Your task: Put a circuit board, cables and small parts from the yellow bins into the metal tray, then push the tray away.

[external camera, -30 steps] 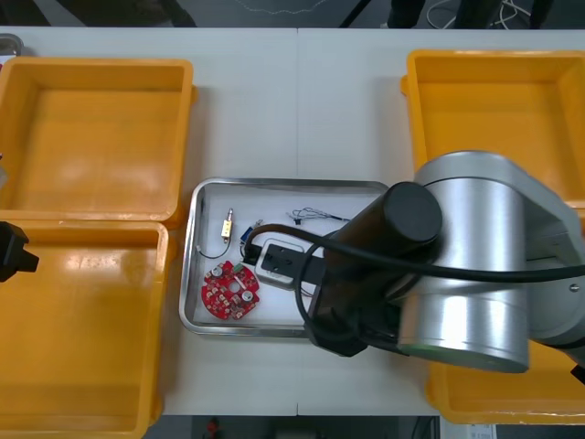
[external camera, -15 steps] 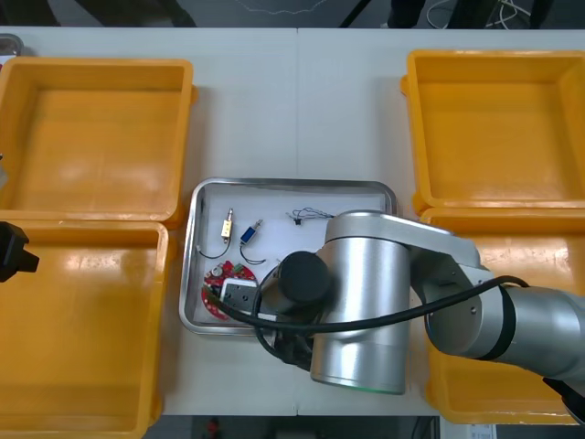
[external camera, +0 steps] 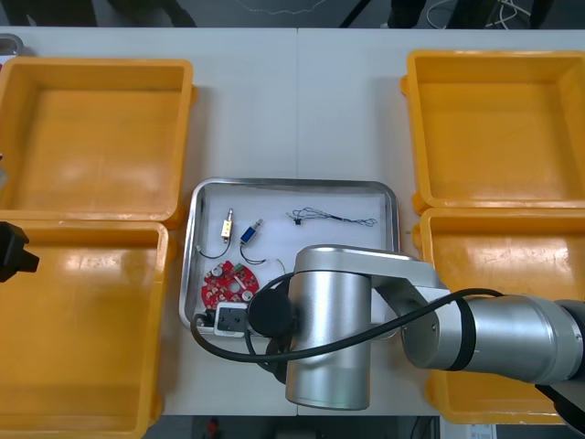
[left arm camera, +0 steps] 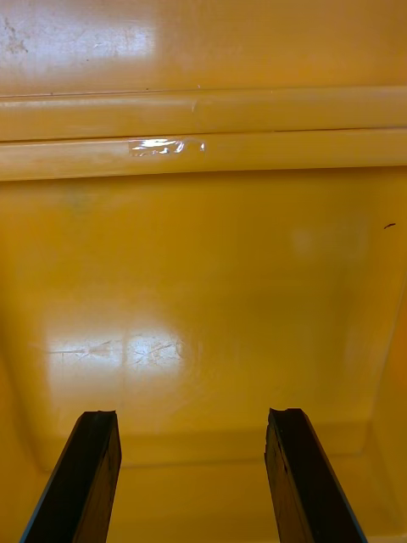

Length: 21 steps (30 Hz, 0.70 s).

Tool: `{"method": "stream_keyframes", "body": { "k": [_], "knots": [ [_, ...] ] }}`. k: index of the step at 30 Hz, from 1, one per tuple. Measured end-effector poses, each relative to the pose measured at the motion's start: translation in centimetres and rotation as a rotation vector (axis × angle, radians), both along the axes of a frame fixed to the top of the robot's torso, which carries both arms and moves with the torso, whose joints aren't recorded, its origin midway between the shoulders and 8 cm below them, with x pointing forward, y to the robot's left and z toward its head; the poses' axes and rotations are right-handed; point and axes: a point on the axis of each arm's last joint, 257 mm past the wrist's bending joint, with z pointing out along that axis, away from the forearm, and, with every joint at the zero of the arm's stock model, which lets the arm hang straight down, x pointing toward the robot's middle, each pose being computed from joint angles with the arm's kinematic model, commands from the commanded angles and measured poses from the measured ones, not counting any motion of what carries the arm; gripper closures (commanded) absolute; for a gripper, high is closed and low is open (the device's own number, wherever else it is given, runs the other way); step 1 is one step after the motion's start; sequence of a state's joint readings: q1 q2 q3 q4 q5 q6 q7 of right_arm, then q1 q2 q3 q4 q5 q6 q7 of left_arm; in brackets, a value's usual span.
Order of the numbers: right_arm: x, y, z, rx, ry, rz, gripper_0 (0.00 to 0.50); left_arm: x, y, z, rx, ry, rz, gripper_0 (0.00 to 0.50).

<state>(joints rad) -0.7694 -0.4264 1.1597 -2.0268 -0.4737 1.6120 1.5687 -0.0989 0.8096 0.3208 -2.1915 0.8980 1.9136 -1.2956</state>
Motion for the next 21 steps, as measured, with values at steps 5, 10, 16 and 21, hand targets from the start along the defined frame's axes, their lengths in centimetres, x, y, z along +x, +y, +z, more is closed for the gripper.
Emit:
{"method": "stream_keyframes", "body": {
  "k": [5, 10, 16, 21],
  "knots": [
    [-0.1, -0.2, -0.5, -0.019, -0.016, 0.010, 0.000, 0.0, 0.0, 0.0, 0.000, 0.000, 0.000, 0.000],
    [0.1, -0.6, -1.0, -0.044, -0.046, 0.020, 0.000, 0.0, 0.0, 0.0, 0.000, 0.000, 0.000, 0.000],
    [0.3, -0.6, -1.6, -0.058, -0.043, 0.011, 0.000, 0.0, 0.0, 0.0, 0.000, 0.000, 0.000, 0.000],
    [0.3, -0.3, -1.8, -0.054, -0.042, 0.012, 0.000, 0.0, 0.0, 0.0, 0.000, 0.000, 0.000, 0.000]
  ]
}}
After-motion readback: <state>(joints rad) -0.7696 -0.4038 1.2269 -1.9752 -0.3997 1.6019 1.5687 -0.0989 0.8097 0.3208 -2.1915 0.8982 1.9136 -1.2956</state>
